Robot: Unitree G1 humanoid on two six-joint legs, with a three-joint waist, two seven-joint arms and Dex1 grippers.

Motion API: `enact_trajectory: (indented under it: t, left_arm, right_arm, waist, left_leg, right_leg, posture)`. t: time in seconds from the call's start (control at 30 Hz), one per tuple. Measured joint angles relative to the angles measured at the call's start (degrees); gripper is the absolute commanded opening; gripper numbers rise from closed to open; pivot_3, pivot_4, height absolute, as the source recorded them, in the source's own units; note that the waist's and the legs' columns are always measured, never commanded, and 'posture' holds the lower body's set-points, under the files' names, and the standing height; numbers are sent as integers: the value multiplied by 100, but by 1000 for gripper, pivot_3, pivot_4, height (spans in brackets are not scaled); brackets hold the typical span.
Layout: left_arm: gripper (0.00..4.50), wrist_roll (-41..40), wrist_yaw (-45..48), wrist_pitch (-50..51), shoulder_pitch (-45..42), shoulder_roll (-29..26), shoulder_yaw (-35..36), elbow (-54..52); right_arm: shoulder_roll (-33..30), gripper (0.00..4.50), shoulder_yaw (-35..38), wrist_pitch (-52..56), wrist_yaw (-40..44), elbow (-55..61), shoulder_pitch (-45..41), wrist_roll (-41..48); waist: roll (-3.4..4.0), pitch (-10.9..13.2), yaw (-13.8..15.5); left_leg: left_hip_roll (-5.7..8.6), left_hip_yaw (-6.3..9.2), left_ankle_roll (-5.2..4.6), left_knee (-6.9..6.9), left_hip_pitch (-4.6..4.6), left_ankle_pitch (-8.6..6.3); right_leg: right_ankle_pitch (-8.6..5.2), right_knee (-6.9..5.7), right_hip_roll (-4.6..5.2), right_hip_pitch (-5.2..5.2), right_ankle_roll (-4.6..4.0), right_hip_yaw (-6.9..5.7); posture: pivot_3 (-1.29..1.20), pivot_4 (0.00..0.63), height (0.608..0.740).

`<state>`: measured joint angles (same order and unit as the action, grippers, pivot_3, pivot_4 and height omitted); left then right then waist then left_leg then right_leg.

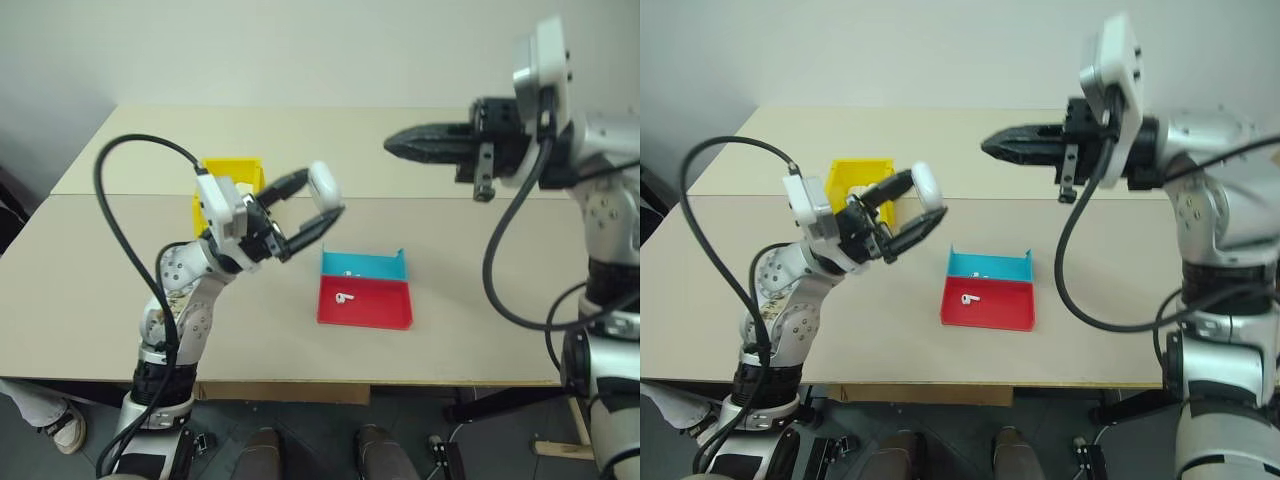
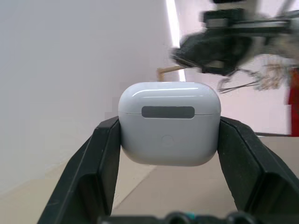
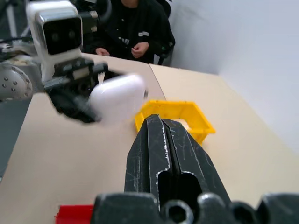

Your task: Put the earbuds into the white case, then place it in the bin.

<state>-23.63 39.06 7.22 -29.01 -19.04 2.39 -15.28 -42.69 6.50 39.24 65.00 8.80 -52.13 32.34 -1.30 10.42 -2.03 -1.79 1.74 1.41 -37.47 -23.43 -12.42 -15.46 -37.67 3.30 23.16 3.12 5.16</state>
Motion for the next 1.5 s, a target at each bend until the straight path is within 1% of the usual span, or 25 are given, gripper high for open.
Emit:
enact_trajectory:
  t: [0.13,0.2,0.27,0.3,0.5,0.63,0.87,0.93,1.0,1.03,1.07,1.27,1.3,1.4,1.5]
  left_arm:
    - [2774,1218,-1681,577,-431,44,119,-12]
    - [2774,1691,-2183,999,-721,-43,99,118]
    - [2774,1921,-2408,1690,-1080,-307,108,454]
    - [2774,1956,-2530,1938,-1197,-322,164,624]
    - [2774,2179,-3228,2820,-1602,-159,278,1699]
    - [2774,2196,-3337,2940,-1897,-157,309,2280]
    - [2774,2315,-3549,2731,-2461,-65,260,3825]
    - [3507,2328,-3549,2618,-2546,-62,257,4238]
    - [4059,2326,-3512,2565,-2622,-38,261,4498]
    - [4441,2325,-3502,2531,-2672,-13,268,4589]
    - [4475,2326,-3498,2490,-2718,8,265,4652]
    - [4475,2326,-3431,2247,-2784,63,243,4653]
    - [4475,2283,-3346,2125,-2736,74,260,4530]
    - [4475,1853,-2859,1763,-2453,84,417,3717]
    - [4475,1556,-2494,1749,-2227,7,529,3094]
  right_arm:
    - [-175,23,340,407,-433,565,728,279]
    - [-208,23,401,528,-621,724,853,344]
    - [-222,23,442,635,-783,862,1017,463]
    - [-231,23,452,650,-830,874,1103,489]
    - [-245,23,455,691,-1074,880,1243,495]
    - [-261,23,451,691,-1192,875,1258,492]
    - [-334,23,329,691,-1377,872,1345,437]
    - [-348,0,326,691,-1425,875,1417,437]
    - [-353,0,324,691,-1471,886,1459,438]
    - [-358,0,324,691,-1504,910,1465,439]
    - [-374,0,324,691,-1516,938,1467,442]
    - [-404,0,324,691,-1546,1017,1520,449]
    - [-411,0,324,691,-1546,1024,1522,450]
    - [-436,0,325,691,-1530,1039,1544,456]
    - [-533,0,319,552,-1448,1061,1677,404]
  waist:
    - [-2,1,72]
    - [-2,1,72]
    - [-2,1,66]
    - [-2,1,63]
    - [-7,4,95]
    - [-7,4,113]
    - [-8,4,109]
    - [-8,4,107]
    - [-10,5,113]
    - [-10,5,118]
    - [-10,5,119]
    - [-10,6,113]
    - [-11,6,107]
    - [-10,6,106]
    - [-10,5,112]
  left_leg:
    - [2,-3,0,-8,0,0]
    - [2,-1,0,-8,4,0]
    - [0,0,0,-7,8,0]
    - [1,-1,0,-7,7,0]
    - [1,4,0,-7,-12,0]
    - [4,4,1,-8,-11,0]
    - [5,3,1,-8,-13,0]
    - [5,3,1,-8,-16,0]
    - [5,4,1,-8,-19,0]
    - [6,4,1,-9,-20,0]
    - [6,4,1,-9,-20,0]
    - [6,4,1,-9,-20,0]
    - [5,4,1,-9,-20,0]
    - [4,4,2,-9,-21,1]
    - [5,4,3,-10,-17,1]
  right_leg:
    - [3,-1,-1,-1,5,3]
    - [3,-3,-4,-3,6,1]
    - [3,-3,-8,-4,6,2]
    - [3,-2,-7,-5,6,2]
    - [3,4,-4,6,6,-5]
    - [3,4,-2,5,6,-5]
    - [3,6,-2,5,6,-5]
    - [3,5,-2,8,6,-5]
    - [3,4,-1,8,6,-7]
    - [3,4,-1,9,6,-8]
    - [3,4,0,8,7,-8]
    - [3,4,0,8,7,-7]
    - [3,4,0,9,7,-7]
    - [4,4,1,9,6,-7]
    - [4,3,1,6,6,-7]
  posture:
    - [0,150,740]
    - [0,150,740]
    - [0,150,740]
    - [0,150,740]
    - [0,150,740]
    - [0,150,740]
    - [0,150,740]
    - [0,150,740]
    - [0,150,740]
    - [0,150,740]
    - [0,150,740]
    - [0,150,740]
    - [0,150,740]
    - [0,150,740]
    - [0,150,740]
